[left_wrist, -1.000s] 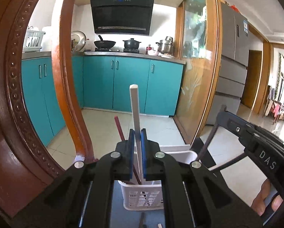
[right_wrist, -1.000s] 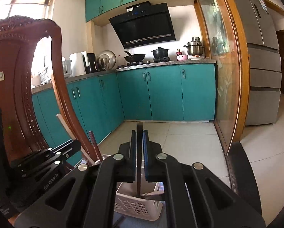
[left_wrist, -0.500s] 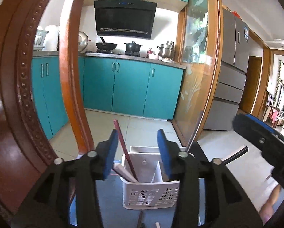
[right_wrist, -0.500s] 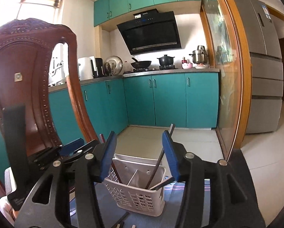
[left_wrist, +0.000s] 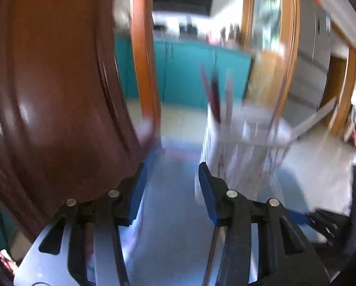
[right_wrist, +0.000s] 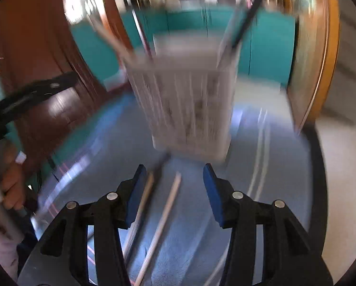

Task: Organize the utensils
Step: 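Close the left gripper on a black chopstick while the right closes on a light wood one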

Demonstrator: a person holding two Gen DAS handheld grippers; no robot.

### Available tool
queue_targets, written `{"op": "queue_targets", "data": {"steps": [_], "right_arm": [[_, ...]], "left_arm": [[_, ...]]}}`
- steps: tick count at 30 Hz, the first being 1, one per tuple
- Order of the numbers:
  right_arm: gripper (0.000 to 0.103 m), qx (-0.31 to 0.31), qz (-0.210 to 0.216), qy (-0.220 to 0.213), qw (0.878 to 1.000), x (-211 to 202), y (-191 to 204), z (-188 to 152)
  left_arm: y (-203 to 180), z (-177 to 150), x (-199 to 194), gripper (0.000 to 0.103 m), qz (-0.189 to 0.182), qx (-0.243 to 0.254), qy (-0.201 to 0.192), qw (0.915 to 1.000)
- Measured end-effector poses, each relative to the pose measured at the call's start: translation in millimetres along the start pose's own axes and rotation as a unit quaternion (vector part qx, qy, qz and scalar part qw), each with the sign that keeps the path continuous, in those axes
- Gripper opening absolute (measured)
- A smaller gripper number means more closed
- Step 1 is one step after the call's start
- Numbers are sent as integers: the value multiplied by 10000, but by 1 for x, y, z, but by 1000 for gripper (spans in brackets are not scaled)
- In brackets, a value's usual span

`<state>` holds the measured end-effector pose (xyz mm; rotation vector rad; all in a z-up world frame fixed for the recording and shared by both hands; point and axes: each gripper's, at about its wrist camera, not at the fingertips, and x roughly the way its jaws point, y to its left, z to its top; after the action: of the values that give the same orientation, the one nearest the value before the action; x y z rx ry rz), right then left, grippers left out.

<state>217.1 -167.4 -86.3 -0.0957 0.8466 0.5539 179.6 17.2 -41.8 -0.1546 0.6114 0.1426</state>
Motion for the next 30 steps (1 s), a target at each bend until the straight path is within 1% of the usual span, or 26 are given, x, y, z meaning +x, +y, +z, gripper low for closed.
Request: {"op": "queue_targets", "data": {"steps": [1, 2, 4, 5, 7, 8, 9, 12, 13, 14, 17, 21, 24, 27, 30], "right_arm": [[47, 22, 6, 240, 9997, 15, 1, -3], [47, 20, -59, 371, 9993, 24, 2, -3], [43, 19, -305, 678, 9972, 42, 5, -6], [41, 24, -321, 766, 9965, 47, 5, -7], [32, -124, -528, 820, 9952, 53, 11, -7], [22, -161, -574, 830, 9948, 55, 12, -6], [12, -130, -572, 838, 9948, 55, 11, -5], [10, 113, -626, 836, 9945, 55, -3, -2], [9, 162, -652, 825, 9943, 55, -9, -1], [9, 198, -656, 820, 9943, 55, -12, -1], [9, 265, -619, 807, 9945, 55, -14, -4], [9, 247, -640, 791, 9945, 55, -16, -7], [9, 246, -642, 788, 9945, 52, -19, -9], [9, 217, -658, 778, 9946, 50, -17, -11], [10, 160, -730, 746, 9944, 51, -14, -13]], "left_arm": [[-1, -6, 9, 45, 0, 36, 240, 9997], [0, -13, 14, 45, 14, 70, 380, 9993], [-4, -19, 24, 45, -14, 200, 577, 9981], [-7, -22, 26, 45, -40, 277, 660, 9974], [-13, -26, 32, 46, -170, 429, 899, 9949], [-17, -32, 37, 46, -294, 526, 1108, 9920], [-20, -35, 40, 46, -352, 577, 1206, 9904], [-31, -51, 46, 46, -553, 866, 1573, 9822], [-33, -54, 48, 46, -559, 930, 1638, 9805], [-37, -60, 51, 46, -494, 1065, 1749, 9776], [-42, -71, 59, 46, -292, 1237, 1952, 9725], [-46, -76, 59, 47, -295, 1273, 1959, 9719], [-53, -80, 61, 48, -234, 1385, 2038, 9689], [-55, -84, 60, 48, -220, 1440, 2059, 9677], [-56, -83, 64, 56, -141, 1419, 1995, 9695]]}}
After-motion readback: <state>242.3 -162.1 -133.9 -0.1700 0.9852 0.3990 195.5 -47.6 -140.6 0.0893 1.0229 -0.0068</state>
